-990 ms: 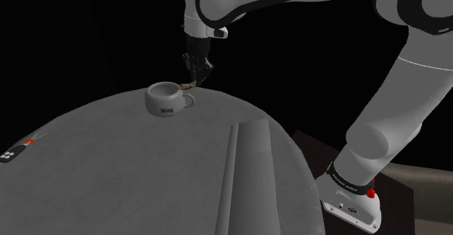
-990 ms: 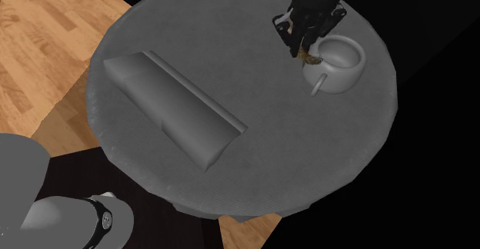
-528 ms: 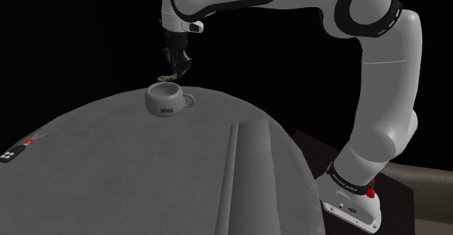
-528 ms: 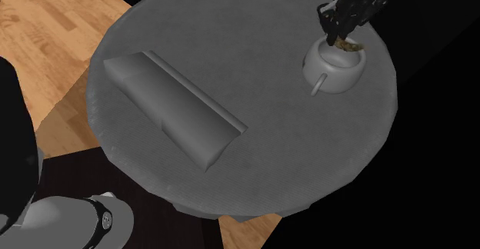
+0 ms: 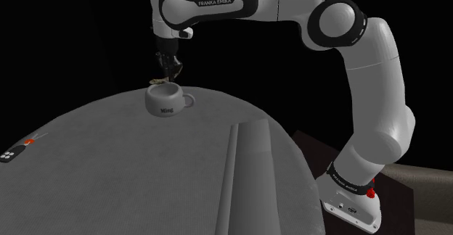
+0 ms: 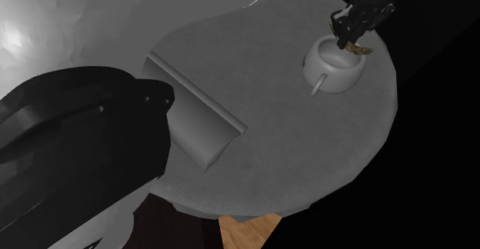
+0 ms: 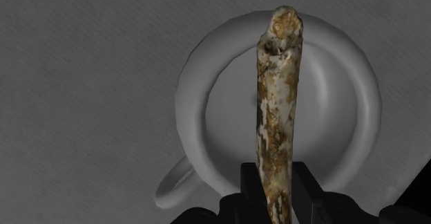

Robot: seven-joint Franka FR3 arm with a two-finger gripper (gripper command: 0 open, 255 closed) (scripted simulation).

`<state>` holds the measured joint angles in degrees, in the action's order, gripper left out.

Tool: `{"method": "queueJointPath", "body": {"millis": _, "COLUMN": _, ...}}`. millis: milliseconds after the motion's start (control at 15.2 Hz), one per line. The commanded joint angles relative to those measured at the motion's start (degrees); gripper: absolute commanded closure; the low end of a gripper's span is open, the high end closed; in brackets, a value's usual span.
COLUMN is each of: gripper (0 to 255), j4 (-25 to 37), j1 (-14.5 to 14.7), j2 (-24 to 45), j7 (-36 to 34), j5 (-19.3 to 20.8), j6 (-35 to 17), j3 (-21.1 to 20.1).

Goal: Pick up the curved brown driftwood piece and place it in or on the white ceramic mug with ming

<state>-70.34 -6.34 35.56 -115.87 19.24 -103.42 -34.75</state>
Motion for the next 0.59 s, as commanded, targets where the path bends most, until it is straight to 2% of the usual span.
{"method": "queueJointPath", "body": {"millis": 0, "gripper": 255, "j4": -0.95, "j1": -0.11, "j2": 0.38, "j7": -0.13, "j5": 0.21, "j6": -1.29, "j3": 0.14}}
{"method": "queueJointPath", "body": {"millis": 330, "gripper": 255, "j4": -4.22, "j1": -0.62, "j2": 0.84, "j7": -0.58, "j5": 0.63, "j6": -4.83, "j3": 0.40}}
{"method": "queueJointPath", "body": {"millis": 528, "gripper": 255, "j4": -4.39, "j1": -0.64, "j2": 0.88, "j7": -0.60, "j5": 0.66, "j6": -5.02, "j3": 0.42}}
